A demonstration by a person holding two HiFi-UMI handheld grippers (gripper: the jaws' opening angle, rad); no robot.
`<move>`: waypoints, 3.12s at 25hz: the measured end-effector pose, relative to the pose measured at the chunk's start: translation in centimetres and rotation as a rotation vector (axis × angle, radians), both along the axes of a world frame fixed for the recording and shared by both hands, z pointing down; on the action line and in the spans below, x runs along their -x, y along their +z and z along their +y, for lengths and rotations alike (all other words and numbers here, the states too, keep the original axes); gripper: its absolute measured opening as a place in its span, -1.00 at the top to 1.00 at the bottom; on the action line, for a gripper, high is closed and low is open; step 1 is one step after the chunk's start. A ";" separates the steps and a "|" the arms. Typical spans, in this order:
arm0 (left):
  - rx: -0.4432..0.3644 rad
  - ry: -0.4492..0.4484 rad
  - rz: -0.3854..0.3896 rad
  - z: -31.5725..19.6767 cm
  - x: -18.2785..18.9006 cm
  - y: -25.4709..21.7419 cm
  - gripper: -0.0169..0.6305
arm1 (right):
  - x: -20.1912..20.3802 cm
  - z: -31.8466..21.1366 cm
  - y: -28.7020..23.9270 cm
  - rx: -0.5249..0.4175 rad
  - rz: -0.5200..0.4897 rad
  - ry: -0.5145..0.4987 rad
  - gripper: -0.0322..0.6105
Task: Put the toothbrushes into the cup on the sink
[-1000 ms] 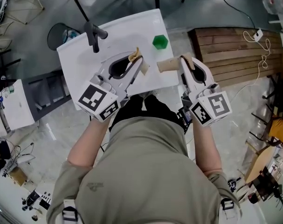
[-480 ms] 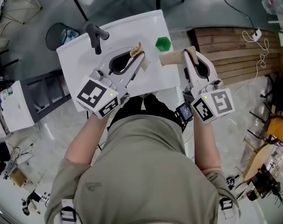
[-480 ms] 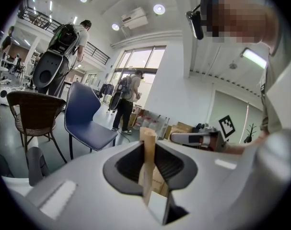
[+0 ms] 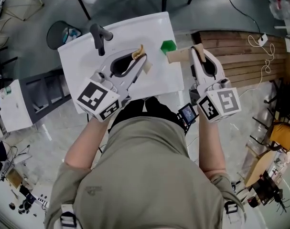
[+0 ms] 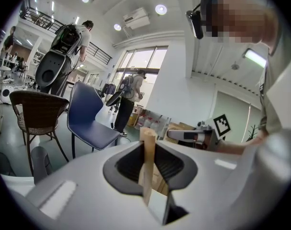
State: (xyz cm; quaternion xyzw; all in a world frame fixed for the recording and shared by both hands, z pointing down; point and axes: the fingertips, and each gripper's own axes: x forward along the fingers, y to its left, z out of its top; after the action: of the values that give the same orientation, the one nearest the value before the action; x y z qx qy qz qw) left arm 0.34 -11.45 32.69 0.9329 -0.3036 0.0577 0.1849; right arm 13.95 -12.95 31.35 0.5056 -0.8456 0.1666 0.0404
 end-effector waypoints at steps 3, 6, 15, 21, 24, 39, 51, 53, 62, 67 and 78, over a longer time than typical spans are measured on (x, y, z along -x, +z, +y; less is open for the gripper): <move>0.006 -0.007 -0.003 0.1 0.3 0.3 0.76 | -0.1 -0.7 0.2 0.000 0.001 -0.002 0.81; 0.012 -0.014 -0.008 0.1 0.5 0.5 0.76 | -0.2 -1.4 0.3 -0.001 -0.001 -0.003 0.81; 0.034 -0.032 -0.020 -0.1 0.8 1.4 0.76 | -0.3 -3.0 1.8 0.007 0.007 -0.012 0.81; 0.044 -0.044 -0.028 -0.1 0.9 1.6 0.76 | -0.5 -3.8 2.2 0.010 0.010 -0.018 0.81; 0.046 -0.051 -0.031 -0.2 1.0 1.7 0.76 | -0.5 -4.1 2.5 0.009 0.014 -0.021 0.81; 0.076 -0.073 -0.041 -0.2 1.6 2.9 0.76 | -0.3 -5.0 5.9 0.045 0.052 -0.029 0.81; 0.097 -0.065 -0.050 -0.1 1.5 4.0 0.76 | 0.8 -5.4 8.6 0.053 0.118 -0.053 0.81; 0.098 -0.064 -0.052 -0.1 1.5 4.2 0.76 | 0.9 -5.3 9.0 0.056 0.124 -0.055 0.81; 0.109 -0.052 -0.061 -0.1 1.2 4.6 0.76 | 1.2 -5.5 9.9 0.062 0.136 -0.060 0.81; 0.108 -0.049 -0.070 -0.1 1.0 4.8 0.76 | 1.2 -5.5 10.4 0.061 0.143 -0.062 0.81; 0.113 -0.048 -0.075 0.0 1.1 5.0 0.76 | 1.4 -5.4 11.0 0.054 0.155 -0.068 0.81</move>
State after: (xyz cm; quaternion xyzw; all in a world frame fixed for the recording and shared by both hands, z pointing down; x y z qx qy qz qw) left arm -0.73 -11.41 37.73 0.9107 -0.3287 0.1050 0.2269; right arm 12.50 -18.33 42.39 0.4867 -0.8518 0.1481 0.1252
